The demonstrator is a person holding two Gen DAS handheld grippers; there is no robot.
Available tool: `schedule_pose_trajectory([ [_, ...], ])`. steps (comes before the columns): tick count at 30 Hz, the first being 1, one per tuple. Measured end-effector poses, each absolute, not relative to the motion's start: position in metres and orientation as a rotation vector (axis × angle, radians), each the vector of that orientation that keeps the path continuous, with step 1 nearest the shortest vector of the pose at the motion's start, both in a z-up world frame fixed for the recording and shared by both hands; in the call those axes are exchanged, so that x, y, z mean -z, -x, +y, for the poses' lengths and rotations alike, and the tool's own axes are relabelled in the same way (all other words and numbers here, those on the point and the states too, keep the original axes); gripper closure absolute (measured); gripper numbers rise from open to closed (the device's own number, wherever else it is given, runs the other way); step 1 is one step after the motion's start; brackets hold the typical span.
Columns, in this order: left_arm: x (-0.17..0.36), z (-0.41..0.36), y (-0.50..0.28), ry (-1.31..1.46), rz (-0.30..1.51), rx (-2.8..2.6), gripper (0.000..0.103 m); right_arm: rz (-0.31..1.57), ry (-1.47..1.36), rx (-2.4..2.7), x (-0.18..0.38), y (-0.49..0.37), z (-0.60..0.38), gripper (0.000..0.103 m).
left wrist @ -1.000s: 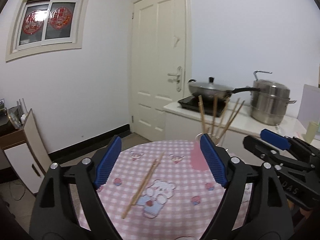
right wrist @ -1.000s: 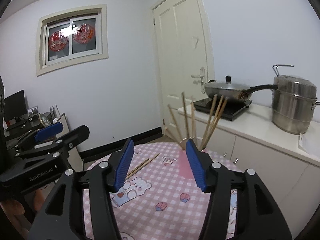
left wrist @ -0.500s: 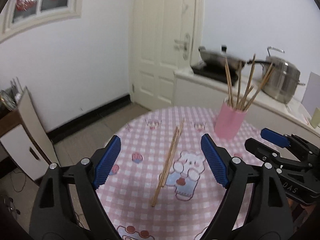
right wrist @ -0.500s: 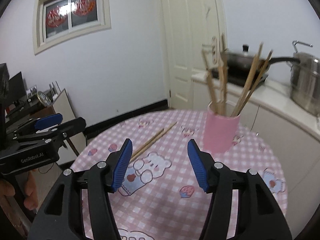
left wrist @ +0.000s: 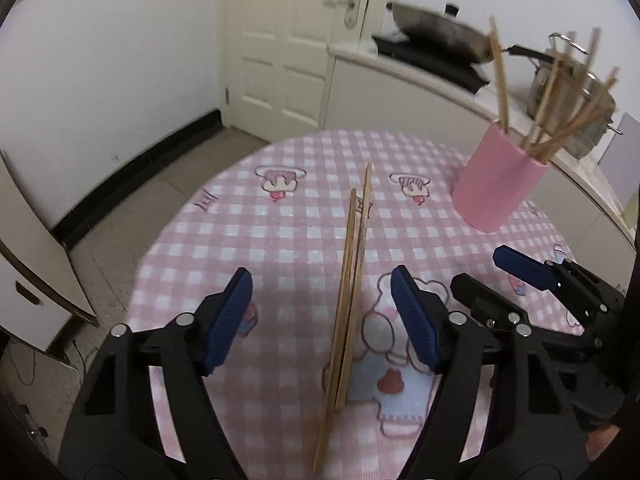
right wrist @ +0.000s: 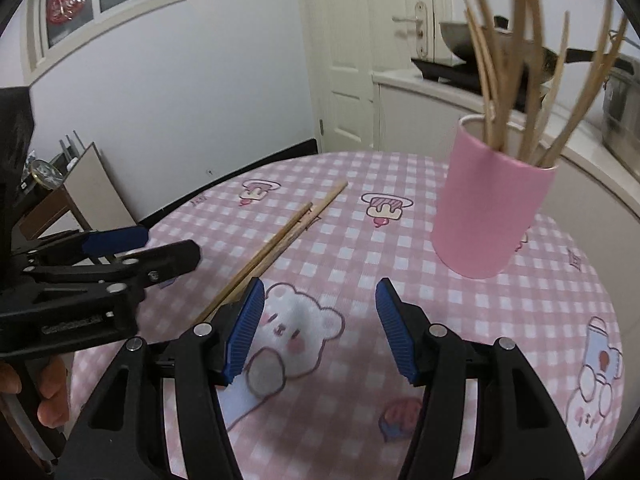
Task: Organize utensils
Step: 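Move both tools down toward the last loose chopsticks on the table, then close the left tool on one chopstick while the right tool grasps another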
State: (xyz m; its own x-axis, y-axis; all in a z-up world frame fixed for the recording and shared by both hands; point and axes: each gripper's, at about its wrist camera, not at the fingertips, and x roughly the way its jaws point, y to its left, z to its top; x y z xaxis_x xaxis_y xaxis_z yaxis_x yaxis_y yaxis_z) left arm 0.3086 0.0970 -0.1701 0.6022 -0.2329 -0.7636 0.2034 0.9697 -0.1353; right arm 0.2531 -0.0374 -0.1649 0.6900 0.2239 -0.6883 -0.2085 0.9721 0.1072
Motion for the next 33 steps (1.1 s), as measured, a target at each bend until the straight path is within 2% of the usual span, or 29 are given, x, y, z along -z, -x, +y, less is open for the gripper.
schedule_pose_trajectory([
  [2, 0.18, 0.093, -0.325, 0.027, 0.934, 0.266, 0.045, 0.787, -0.018, -0.23, 0.168, -0.26, -0.037, 0.046],
  [4, 0.187, 0.088, -0.336, 0.02, 0.967, 0.282, 0.05, 0.802, -0.019, -0.226, 0.173, -0.267, -0.039, 0.045],
  [10, 0.204, 0.073, -0.356, -0.03, 1.038, 0.3, 0.061, 0.83, -0.033, -0.217, 0.181, -0.275, -0.046, 0.044],
  [23, 0.211, 0.057, -0.375, -0.14, 1.056, 0.266, 0.063, 0.848, -0.073, -0.235, 0.191, -0.288, -0.051, 0.043],
  [24, 0.211, 0.056, -0.375, -0.143, 1.051, 0.266, 0.066, 0.849, -0.074, -0.236, 0.192, -0.289, -0.05, 0.043],
  [26, 0.211, 0.057, -0.376, -0.14, 1.047, 0.275, 0.08, 0.85, -0.075, -0.236, 0.192, -0.291, -0.049, 0.043],
  [29, 0.21, 0.069, -0.376, -0.109, 1.055, 0.277, 0.093, 0.848, -0.071, -0.245, 0.191, -0.296, -0.043, 0.043],
  [33, 0.21, 0.083, -0.372, -0.096, 1.052, 0.265, 0.094, 0.854, -0.066, -0.243, 0.191, -0.304, -0.031, 0.043],
])
